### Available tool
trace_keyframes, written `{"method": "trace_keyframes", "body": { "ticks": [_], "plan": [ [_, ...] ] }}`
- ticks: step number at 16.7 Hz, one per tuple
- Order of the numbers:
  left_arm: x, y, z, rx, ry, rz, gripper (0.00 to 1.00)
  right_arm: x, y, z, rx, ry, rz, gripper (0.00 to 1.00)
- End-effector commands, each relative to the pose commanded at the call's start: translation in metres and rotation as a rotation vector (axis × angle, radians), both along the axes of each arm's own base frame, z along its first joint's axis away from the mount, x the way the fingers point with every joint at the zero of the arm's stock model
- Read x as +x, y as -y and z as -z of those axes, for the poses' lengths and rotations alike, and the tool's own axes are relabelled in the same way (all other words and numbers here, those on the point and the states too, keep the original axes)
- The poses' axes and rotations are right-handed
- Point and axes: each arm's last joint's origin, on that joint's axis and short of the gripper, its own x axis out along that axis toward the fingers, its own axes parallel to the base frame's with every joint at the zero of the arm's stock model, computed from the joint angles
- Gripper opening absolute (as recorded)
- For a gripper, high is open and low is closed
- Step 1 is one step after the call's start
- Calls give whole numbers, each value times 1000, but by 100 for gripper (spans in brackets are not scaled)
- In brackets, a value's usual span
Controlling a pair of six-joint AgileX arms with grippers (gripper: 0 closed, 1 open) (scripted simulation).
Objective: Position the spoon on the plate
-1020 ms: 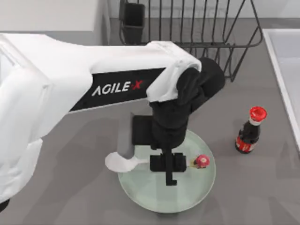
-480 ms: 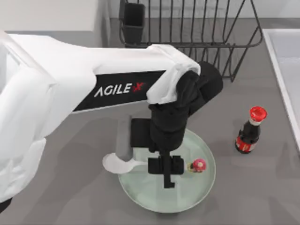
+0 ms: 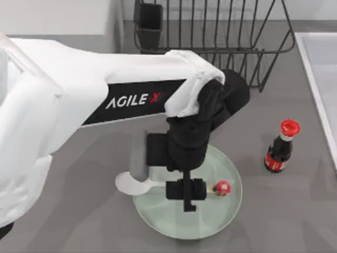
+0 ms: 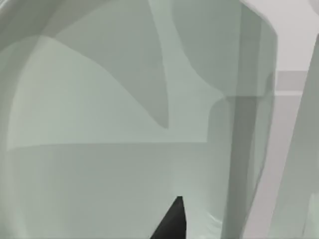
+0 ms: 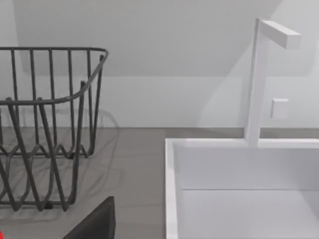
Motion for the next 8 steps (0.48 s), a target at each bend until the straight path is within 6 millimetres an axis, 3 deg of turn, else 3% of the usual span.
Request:
{"method": "trace_keyframes", "body": {
  "ticks": [2, 8],
  "plan": [
    [0, 0, 0, 0, 0, 0, 98, 0, 0, 0, 0, 0, 0, 100],
    [0, 0, 0, 0, 0, 0, 100, 0, 0, 0, 0, 0, 0, 100]
  ]
}}
